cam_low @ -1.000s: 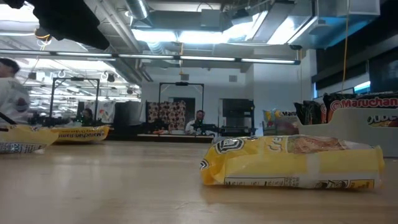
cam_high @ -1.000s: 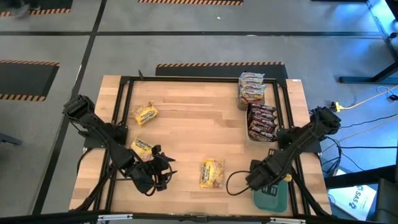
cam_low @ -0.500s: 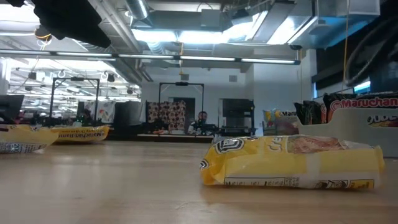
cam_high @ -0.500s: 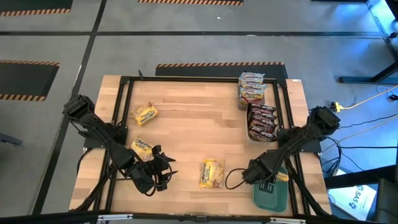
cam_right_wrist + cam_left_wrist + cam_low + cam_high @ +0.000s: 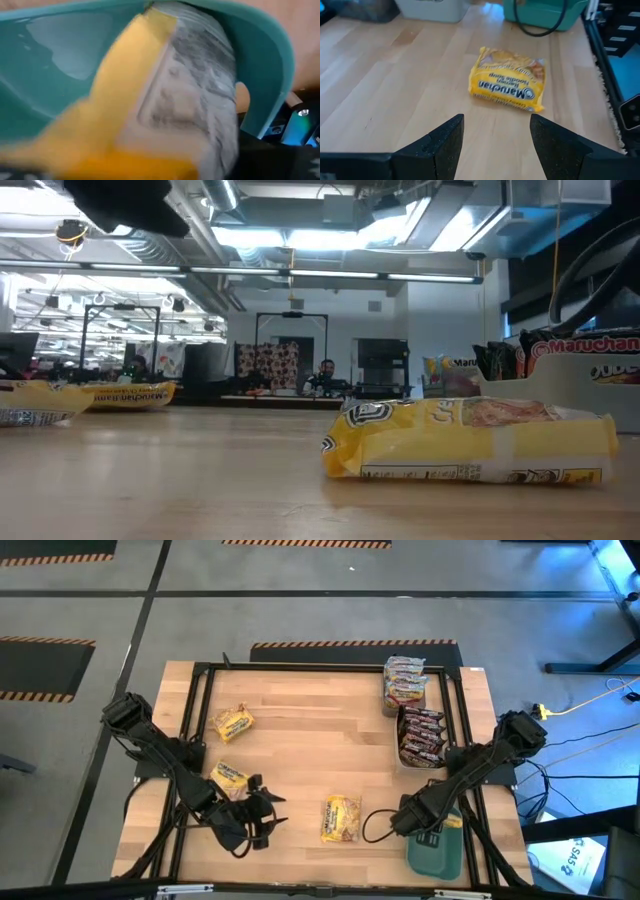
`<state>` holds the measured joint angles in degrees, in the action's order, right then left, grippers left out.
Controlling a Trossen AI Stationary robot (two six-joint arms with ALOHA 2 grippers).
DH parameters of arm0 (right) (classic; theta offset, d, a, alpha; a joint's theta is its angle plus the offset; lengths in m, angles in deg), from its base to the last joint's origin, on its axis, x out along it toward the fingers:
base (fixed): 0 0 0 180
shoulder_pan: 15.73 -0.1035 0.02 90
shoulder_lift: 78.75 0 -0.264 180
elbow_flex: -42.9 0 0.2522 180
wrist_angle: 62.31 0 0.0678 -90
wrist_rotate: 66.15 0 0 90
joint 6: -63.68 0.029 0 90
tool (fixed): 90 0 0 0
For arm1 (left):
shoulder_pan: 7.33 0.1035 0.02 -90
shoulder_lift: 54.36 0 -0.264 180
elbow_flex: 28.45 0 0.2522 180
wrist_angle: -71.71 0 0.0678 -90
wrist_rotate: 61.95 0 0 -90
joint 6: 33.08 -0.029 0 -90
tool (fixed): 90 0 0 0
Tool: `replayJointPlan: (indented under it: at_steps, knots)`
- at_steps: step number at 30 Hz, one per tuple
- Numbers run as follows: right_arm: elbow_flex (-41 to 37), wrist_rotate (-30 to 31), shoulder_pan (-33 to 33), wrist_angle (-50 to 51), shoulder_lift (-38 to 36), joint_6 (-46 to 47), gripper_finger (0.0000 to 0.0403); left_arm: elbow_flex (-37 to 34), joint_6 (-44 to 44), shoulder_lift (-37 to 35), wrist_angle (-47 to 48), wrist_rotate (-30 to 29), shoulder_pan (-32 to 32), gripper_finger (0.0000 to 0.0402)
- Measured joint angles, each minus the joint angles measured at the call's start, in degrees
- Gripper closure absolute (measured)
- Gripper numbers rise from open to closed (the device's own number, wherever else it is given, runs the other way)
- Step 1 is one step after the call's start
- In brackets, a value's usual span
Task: Sort Maruchan noodles
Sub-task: Put the yellow noodle pack into the green bin
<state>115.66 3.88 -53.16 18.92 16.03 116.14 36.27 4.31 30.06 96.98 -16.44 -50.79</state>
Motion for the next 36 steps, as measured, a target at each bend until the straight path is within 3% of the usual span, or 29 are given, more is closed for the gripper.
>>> replayJointPlan:
  at_steps: [6, 10, 17, 25, 36]
  knots:
    - [0.3, -0.5, 0.0, 0.8, 0.0, 1.2, 0.0199, 0.0, -2.4, 0.0, -2.0, 0.5, 0.0, 0.0179]
    - [2.5, 0.0, 0.0, 5.6, 0.0, 2.8, 0.0178, 0.0, -2.2, 0.0, -2.1, 0.6, 0.0, 0.0179]
    - [7.1, 5.4, 0.0, 13.3, 0.0, 2.8, 0.0187, 0.0, -1.9, 0.0, -2.2, 0.7, 0.0, 0.0179]
    - [7.5, 8.5, 0.0, 13.7, 0.0, 5.3, 0.0209, 0.0, -1.8, 0.0, -2.2, 0.7, 0.0, 0.0179]
    - [7.5, -0.1, 0.0, 14.6, 0.0, 5.4, 0.0217, 0.0, -1.8, 0.0, -2.2, 0.7, 0.0, 0.0179]
